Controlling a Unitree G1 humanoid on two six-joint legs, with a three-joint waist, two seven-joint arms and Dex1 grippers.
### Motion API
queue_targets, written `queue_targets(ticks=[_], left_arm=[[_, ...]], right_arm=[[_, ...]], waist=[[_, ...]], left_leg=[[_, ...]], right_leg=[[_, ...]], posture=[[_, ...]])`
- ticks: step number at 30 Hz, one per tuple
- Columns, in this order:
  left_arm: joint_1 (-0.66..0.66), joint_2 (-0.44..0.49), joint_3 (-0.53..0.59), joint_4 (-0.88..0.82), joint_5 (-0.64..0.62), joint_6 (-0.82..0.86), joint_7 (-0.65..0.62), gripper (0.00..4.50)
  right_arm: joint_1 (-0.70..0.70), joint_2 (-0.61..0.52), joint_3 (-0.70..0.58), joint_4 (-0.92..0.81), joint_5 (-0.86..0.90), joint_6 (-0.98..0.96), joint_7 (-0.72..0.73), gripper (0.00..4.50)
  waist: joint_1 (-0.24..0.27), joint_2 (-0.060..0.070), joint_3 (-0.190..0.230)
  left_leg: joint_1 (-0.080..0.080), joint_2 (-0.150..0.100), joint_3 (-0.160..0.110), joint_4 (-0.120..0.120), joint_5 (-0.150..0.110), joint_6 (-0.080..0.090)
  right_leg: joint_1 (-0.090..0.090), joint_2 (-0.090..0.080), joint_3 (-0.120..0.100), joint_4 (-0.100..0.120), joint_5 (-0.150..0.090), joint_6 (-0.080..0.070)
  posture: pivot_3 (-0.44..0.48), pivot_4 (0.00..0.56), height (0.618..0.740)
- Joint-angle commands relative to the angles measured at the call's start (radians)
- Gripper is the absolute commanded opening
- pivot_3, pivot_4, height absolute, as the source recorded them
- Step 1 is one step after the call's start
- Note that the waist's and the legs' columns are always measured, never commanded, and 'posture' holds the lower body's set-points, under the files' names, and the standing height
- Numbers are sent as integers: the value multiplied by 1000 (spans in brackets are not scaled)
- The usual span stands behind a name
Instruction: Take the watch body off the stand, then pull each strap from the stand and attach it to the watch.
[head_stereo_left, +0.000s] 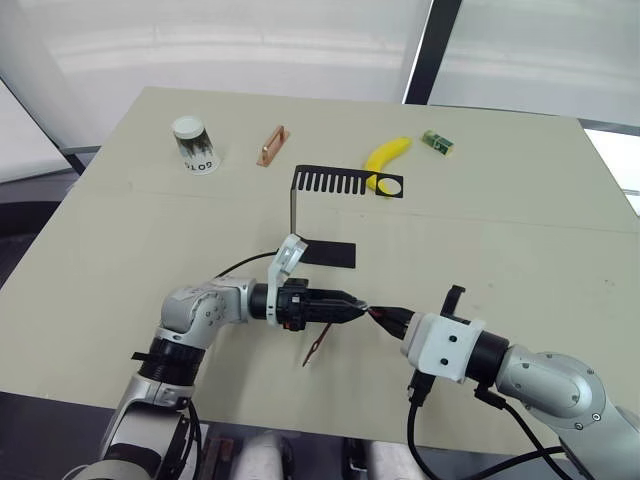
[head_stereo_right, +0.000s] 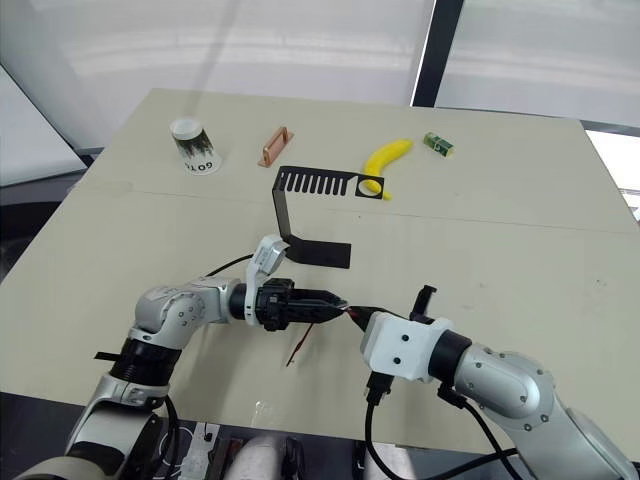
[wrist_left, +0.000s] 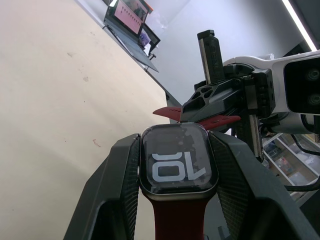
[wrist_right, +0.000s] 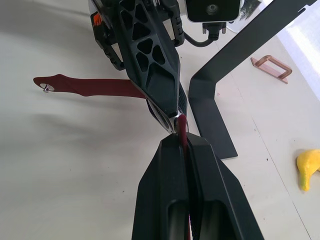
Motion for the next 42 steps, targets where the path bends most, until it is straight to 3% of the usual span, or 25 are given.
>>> queue_targets(ticks=[1, 42], left_arm=[[-1, -29, -22, -77, -34, 4, -13, 1635], [23, -41, -50, -111, -13, -1, 18, 1635]], right_arm=[[-19, 17, 11, -65, -5, -14, 24, 0], [-110, 103, 72, -1, -107, 27, 101, 0]], waist=[[0, 0, 0], [0, 0, 0]], left_leg=[[0, 0, 0, 0, 0, 0], [0, 0, 0, 0, 0, 0]], right_leg=[[0, 0, 0, 0, 0, 0], [0, 0, 0, 0, 0, 0]], posture=[[0, 150, 729], [0, 150, 729]])
